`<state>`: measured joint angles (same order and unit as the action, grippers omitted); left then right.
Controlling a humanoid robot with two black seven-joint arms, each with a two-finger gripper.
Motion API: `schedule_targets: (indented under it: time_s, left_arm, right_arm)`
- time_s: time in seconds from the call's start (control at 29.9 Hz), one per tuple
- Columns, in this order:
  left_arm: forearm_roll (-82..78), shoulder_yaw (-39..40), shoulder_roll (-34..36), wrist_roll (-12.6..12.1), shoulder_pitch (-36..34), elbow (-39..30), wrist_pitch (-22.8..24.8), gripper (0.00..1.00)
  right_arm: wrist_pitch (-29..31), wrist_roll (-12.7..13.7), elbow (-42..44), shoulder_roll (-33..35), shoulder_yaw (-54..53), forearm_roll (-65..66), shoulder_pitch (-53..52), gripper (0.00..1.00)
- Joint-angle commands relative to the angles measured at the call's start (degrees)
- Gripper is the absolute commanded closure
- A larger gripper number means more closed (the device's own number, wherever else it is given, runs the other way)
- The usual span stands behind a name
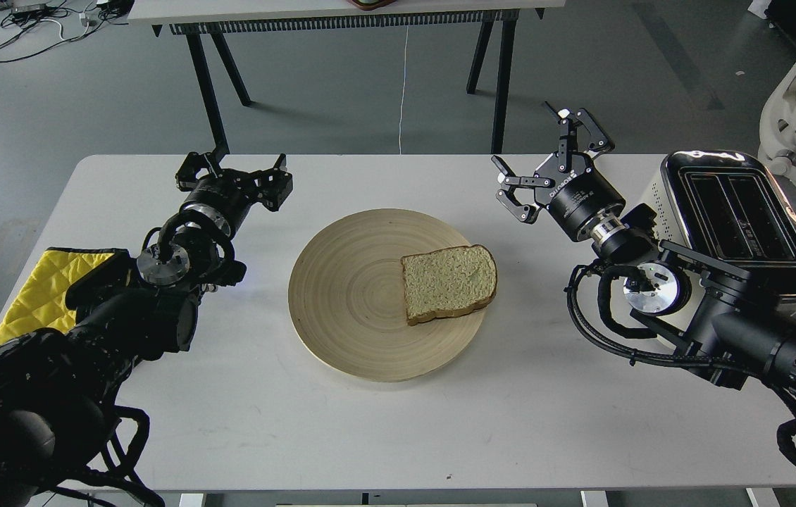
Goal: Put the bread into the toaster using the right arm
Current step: 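Swing the right gripper away from the toaster toward the bread slice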
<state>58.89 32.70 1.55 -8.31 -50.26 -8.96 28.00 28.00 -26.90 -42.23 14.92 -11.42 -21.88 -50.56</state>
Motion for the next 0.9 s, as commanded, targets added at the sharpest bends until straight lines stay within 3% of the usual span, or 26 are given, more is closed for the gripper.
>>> schedule_targets:
  time_s: [0.0, 0.4, 0.87]
  left_arm:
    - [0.0, 0.3, 0.0, 0.2, 0.1, -0.1, 0.0, 0.00]
    - [0.2, 0.0, -0.1, -0.4, 0.0, 0.0, 0.0, 0.00]
    - [0.2, 0.0, -0.1, -0.4, 0.0, 0.0, 0.0, 0.00]
  right_arm:
    - [0.0, 0.0, 0.0, -0.2, 0.0, 0.0, -0.1, 0.01]
    - [0.0, 0.2, -0.1, 0.5, 0.0, 1.0, -1.5, 0.01]
    - [0.0, 0.5, -1.2, 6.0, 0.5, 2.3, -6.8, 0.02]
